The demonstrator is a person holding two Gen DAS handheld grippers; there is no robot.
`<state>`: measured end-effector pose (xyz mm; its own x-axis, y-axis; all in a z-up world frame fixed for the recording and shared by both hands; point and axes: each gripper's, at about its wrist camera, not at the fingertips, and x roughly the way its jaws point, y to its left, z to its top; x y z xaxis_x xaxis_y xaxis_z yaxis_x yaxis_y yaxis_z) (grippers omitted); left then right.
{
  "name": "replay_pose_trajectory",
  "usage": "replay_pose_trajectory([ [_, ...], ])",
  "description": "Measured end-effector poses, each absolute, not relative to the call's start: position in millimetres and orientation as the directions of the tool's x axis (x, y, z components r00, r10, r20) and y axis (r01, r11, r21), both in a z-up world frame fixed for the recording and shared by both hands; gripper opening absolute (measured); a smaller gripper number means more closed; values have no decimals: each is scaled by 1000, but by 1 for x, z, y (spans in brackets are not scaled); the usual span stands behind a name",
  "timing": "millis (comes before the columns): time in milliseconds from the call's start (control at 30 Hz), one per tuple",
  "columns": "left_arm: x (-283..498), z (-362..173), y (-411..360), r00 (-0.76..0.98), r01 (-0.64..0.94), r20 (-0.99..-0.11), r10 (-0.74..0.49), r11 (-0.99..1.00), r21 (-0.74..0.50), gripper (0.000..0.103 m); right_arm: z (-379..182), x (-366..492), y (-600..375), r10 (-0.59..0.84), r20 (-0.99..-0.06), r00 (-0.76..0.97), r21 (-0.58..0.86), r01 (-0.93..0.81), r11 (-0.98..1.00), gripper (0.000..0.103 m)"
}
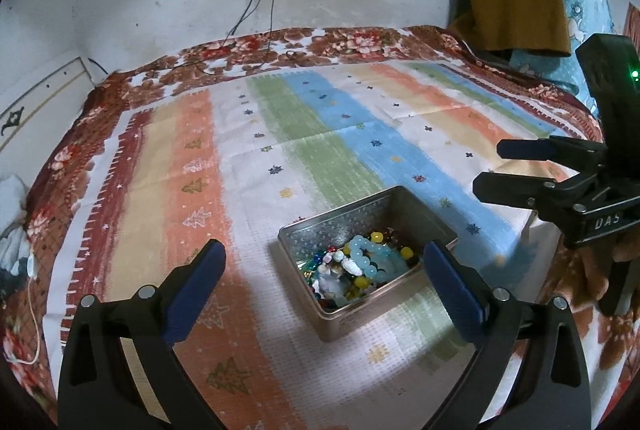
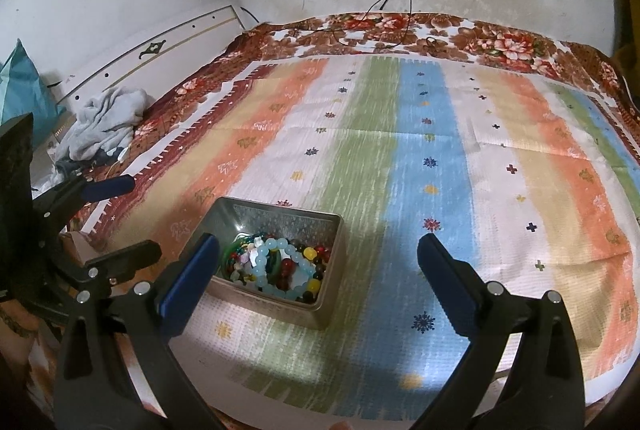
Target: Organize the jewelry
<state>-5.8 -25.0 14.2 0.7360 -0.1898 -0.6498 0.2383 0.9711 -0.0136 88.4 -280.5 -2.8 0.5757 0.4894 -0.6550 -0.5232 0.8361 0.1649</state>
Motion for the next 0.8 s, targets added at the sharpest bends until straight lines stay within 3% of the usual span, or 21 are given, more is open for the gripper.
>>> replay_pose_trajectory([
  [800,-10,8,-19,746,161,-652,-136,987,-21,97,-12,90,-275,482,-673,561,164,-522,837,98],
])
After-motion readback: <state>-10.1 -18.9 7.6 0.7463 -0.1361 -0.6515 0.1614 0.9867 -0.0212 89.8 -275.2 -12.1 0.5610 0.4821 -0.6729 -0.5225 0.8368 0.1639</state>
